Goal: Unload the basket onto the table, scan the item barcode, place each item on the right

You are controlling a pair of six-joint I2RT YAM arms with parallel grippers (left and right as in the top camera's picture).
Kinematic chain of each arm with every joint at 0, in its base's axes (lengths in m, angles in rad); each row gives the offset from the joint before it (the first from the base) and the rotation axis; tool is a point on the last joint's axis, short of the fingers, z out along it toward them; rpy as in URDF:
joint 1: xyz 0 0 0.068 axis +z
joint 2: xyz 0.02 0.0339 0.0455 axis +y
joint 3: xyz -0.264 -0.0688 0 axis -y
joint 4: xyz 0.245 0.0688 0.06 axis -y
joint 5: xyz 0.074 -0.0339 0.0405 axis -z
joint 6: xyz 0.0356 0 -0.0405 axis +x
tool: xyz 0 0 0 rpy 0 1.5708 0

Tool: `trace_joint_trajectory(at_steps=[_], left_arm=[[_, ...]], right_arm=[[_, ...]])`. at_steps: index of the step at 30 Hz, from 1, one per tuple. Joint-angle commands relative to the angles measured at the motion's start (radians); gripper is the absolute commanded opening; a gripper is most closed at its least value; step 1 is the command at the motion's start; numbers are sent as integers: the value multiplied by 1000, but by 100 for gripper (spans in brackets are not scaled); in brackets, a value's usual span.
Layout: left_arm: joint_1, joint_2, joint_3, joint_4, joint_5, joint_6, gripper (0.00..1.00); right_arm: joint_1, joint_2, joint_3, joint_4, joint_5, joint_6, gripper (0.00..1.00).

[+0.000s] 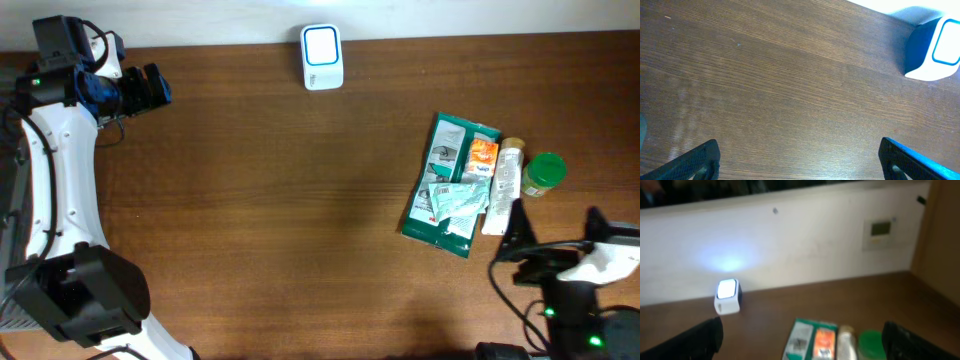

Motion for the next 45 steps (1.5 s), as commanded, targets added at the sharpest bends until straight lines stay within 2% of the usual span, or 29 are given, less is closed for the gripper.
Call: trace_joint_trajectory(at_steps=[1, 5, 11, 24, 32, 36, 45], left_arm=[[1, 8, -3, 1, 3, -6, 99], [1, 8, -3, 1, 3, -6, 99], [1, 8, -3, 1, 3, -6, 99], [1, 8, -3, 1, 3, -6, 99], [1, 8, -3, 1, 3, -6, 99], [1, 8, -3, 1, 3, -6, 99], [1, 8, -3, 1, 3, -6, 99]], right_arm=[[-5, -74, -164, 153, -64, -7, 99], [-5, -160, -341, 336, -86, -7, 98], [-5, -269, -489, 431, -86, -7, 98], [-5, -273, -693, 604, -75, -7, 98], [-5, -273, -732, 552, -19, -12, 98], [-5, -273, -732, 439, 38, -11, 98], [-5, -273, -732, 439, 58, -11, 98]])
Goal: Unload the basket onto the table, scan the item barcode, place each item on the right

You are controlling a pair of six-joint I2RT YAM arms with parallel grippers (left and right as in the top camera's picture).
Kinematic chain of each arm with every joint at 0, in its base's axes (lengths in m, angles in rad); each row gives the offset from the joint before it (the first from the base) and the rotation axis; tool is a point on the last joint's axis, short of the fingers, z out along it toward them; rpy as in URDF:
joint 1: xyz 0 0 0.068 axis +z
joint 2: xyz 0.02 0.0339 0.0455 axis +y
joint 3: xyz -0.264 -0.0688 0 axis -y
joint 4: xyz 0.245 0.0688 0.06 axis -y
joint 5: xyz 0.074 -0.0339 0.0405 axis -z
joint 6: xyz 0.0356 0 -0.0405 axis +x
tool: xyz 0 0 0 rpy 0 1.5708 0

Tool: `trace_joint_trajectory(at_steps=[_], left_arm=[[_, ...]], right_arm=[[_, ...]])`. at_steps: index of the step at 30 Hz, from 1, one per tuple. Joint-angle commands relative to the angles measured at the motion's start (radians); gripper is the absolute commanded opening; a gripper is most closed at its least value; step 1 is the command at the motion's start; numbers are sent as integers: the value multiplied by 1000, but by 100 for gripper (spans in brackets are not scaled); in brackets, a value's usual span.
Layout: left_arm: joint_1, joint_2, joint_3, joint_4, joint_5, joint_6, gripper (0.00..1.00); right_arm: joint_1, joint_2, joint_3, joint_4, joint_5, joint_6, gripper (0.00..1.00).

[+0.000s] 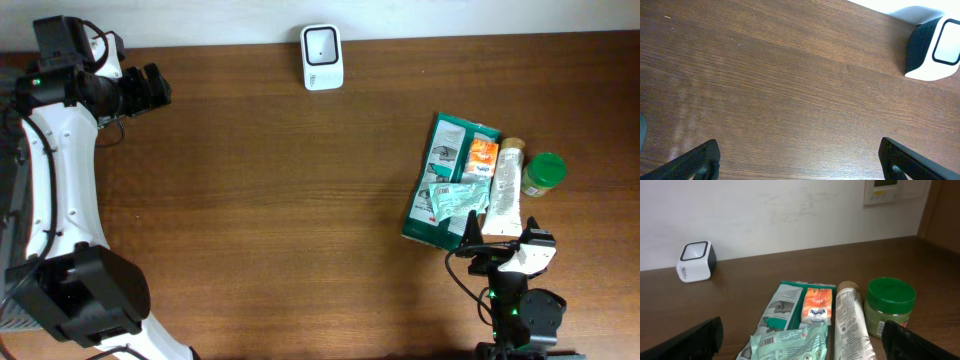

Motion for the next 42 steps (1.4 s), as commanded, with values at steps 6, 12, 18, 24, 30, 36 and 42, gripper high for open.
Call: trace_joint_trajectory(at_steps=[6, 12, 18, 24, 30, 36, 42], left_arm=[[1, 8, -3, 1, 3, -6, 99], [1, 8, -3, 1, 3, -6, 99], [1, 8, -3, 1, 3, -6, 99], [3, -11, -3, -3, -77, -5, 99], [-5, -127, -3, -21, -139, -5, 99], [-6, -287, -3, -29, -188, -3, 99], [-6, -453, -148, 105, -191, 51, 99]], right_arm=[[-5, -10, -5, -7, 20, 0, 98], [-5, -10, -5, -6, 19, 0, 98], [-5, -10, -5, -6, 20, 0, 98], [-5, -10, -5, -6, 20, 0, 98], [-5, -10, -5, -6, 20, 0, 98], [-5, -10, -5, -6, 20, 0, 98], [-5, -10, -5, -6, 20, 0, 98]])
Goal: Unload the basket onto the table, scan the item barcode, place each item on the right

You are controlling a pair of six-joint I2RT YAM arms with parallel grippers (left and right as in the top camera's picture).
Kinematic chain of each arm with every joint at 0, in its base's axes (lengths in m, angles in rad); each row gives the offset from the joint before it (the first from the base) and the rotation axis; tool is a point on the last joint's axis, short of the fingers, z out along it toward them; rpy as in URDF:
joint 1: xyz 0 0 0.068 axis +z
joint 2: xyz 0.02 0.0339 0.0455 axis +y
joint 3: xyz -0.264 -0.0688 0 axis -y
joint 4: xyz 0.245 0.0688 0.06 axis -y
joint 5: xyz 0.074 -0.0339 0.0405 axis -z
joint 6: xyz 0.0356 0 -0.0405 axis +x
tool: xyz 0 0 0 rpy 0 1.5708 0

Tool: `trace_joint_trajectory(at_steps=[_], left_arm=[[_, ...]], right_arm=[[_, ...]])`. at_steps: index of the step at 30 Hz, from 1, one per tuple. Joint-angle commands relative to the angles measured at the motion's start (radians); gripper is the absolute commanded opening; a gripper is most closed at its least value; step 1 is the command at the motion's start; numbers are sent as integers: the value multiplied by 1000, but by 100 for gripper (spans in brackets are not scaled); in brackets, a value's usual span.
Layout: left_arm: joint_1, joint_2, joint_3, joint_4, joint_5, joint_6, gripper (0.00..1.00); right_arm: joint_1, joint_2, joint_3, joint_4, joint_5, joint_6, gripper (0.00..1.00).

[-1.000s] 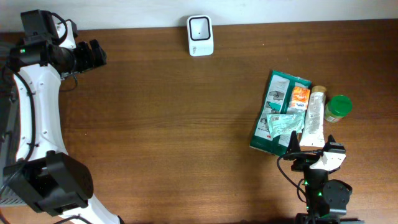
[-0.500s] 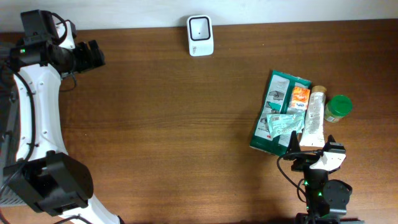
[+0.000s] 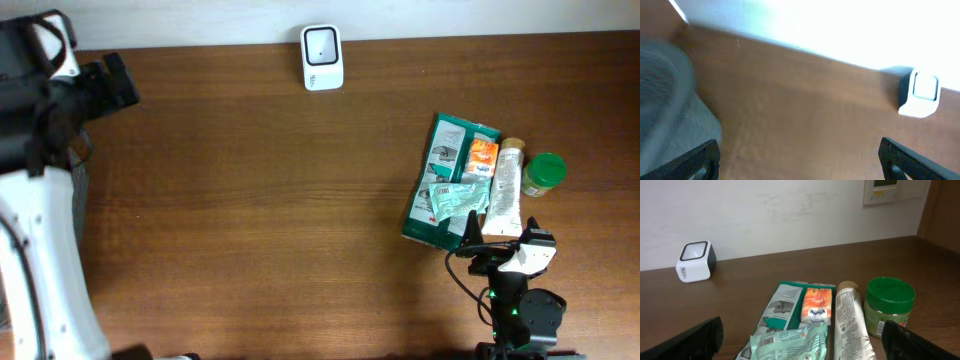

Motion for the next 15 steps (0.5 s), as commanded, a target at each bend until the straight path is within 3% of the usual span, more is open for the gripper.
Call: trace_joint_trajectory(at_steps=[1, 12, 15], left_arm=[[-4, -146, -191, 148, -18, 37, 99], [-4, -726, -1084, 842, -7, 38, 99], [-4, -857, -1269, 966, -8, 39, 99]], right_arm=[[-5, -10, -5, -6, 19, 0, 98], [-5, -10, -5, -6, 19, 0, 98], [-5, -10, -5, -6, 19, 0, 98]])
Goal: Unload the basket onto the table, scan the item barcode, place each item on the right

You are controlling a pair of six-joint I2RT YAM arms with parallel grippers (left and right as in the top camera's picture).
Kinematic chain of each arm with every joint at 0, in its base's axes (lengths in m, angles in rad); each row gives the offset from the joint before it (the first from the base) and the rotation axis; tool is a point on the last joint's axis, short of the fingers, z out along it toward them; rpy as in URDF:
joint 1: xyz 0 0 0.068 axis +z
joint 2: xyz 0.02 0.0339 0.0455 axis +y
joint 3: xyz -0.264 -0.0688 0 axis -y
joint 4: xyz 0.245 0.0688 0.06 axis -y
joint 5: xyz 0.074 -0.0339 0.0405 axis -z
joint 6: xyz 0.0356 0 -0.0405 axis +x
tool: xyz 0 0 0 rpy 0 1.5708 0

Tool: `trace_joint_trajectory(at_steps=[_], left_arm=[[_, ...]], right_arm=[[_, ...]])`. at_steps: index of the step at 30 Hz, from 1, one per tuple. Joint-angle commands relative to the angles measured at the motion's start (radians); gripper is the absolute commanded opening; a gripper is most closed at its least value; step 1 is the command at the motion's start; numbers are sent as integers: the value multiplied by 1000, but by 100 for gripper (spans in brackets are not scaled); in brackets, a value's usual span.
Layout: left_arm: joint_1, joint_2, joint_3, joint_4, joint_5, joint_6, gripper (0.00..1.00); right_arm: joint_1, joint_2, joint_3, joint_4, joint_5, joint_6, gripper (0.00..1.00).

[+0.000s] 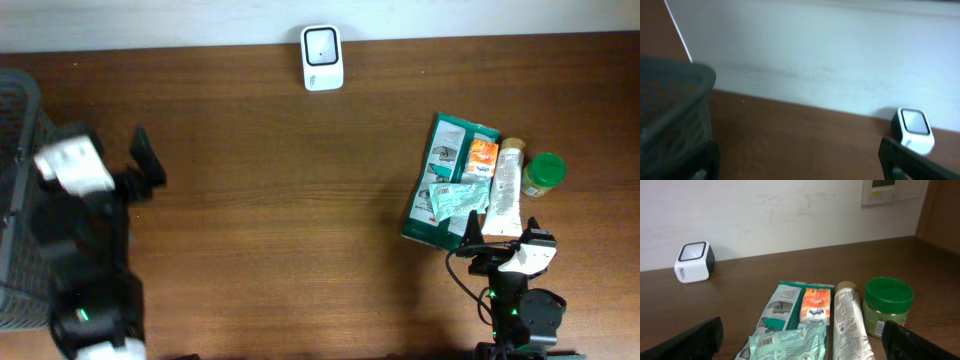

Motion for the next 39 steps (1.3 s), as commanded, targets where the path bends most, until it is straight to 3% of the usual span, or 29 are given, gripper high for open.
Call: trace_joint_trajectory(at_steps=[1, 10, 16, 23, 28, 39], left_arm=[[-3, -174, -240, 120, 4, 26, 99], [-98, -520, -645, 307, 2, 250, 99], [-98, -663, -755, 297, -26, 251, 99], [-99, -809, -768, 102, -27, 281, 99], [-100, -806, -768, 14, -34, 287, 99], [-101, -806, -768, 12, -30, 286, 99]], right_arm=[[-5, -9, -5, -5, 12, 0, 98], [-5, -9, -5, -5, 12, 0, 98], [-5, -9, -5, -5, 12, 0, 98], [-5, -9, -5, -6, 12, 0, 98], [-5, -9, -5, -5, 12, 0, 98], [-5, -9, -5, -5, 12, 0, 98]])
